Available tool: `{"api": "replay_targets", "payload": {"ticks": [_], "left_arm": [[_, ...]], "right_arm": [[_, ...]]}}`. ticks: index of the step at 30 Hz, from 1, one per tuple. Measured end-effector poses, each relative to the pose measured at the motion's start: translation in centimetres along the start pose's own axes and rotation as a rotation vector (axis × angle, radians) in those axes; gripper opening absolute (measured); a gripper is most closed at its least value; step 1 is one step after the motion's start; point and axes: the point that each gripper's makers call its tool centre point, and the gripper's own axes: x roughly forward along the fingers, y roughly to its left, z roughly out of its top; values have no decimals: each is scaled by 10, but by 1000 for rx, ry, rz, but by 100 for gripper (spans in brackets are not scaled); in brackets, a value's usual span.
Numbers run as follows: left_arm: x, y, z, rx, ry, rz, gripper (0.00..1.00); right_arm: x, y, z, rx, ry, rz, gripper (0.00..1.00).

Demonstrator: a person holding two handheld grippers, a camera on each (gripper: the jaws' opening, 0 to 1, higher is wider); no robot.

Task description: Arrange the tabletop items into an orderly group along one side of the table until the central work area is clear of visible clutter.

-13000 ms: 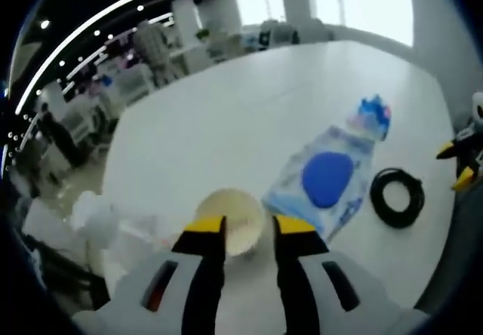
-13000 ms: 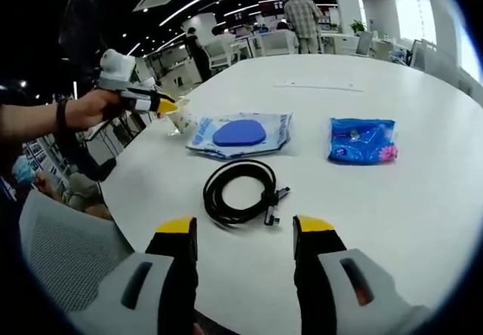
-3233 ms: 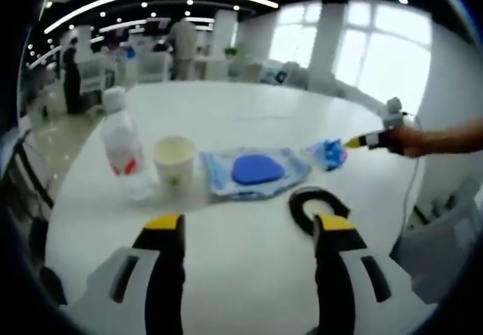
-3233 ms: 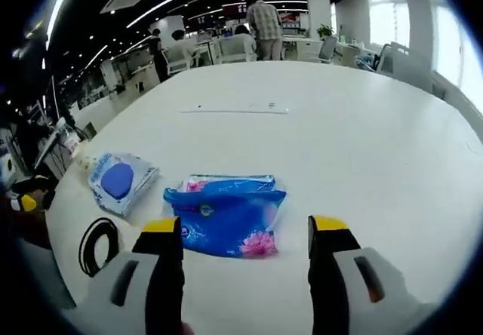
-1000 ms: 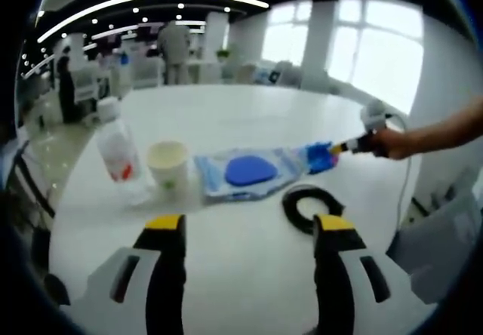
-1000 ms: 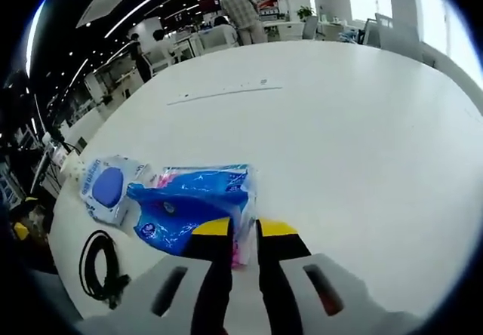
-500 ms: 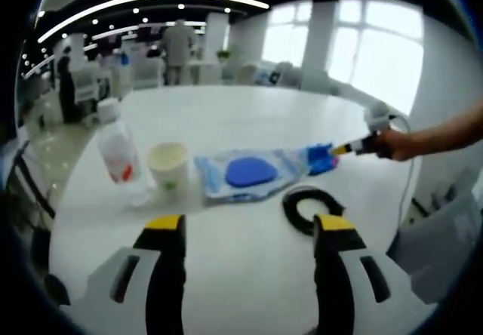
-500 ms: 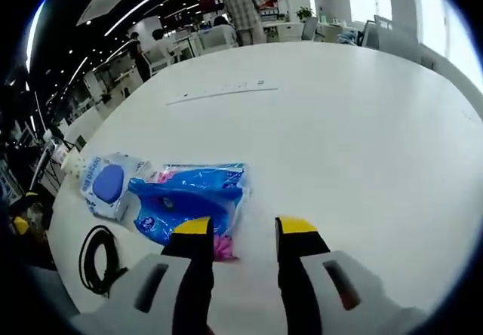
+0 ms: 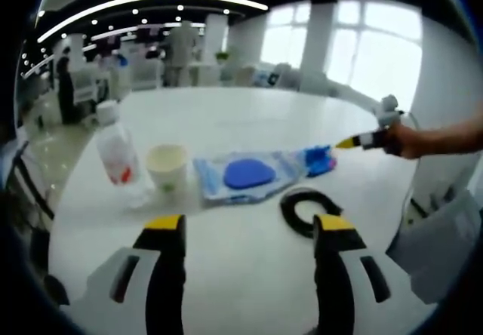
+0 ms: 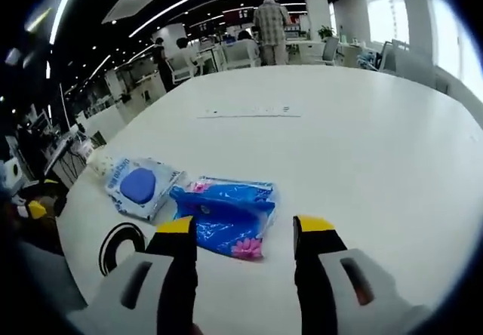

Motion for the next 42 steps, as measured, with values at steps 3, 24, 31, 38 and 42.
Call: {"api": "replay_targets", "payload": {"ticks": [3,24,31,38,42], "left_arm": [[0,0,1,1,-2,-1,65],[-9,-3,-2,14,-9,-9,66],[-9,-3,-1,14,-12,-12,66],[-10,-5,0,16,-14,-16,66],[-10,-5,0,16,-14,-18,66]], "right_arm": [[-7,12,0,-22,-11,19,54],[-45,78,-38,-73,-39,115,58],[-50,87,-51,-74,-35,134,58],[-54,90,-63,-71,-24,141,58],[-55,89,-63,-66,-25,140,58]]}}
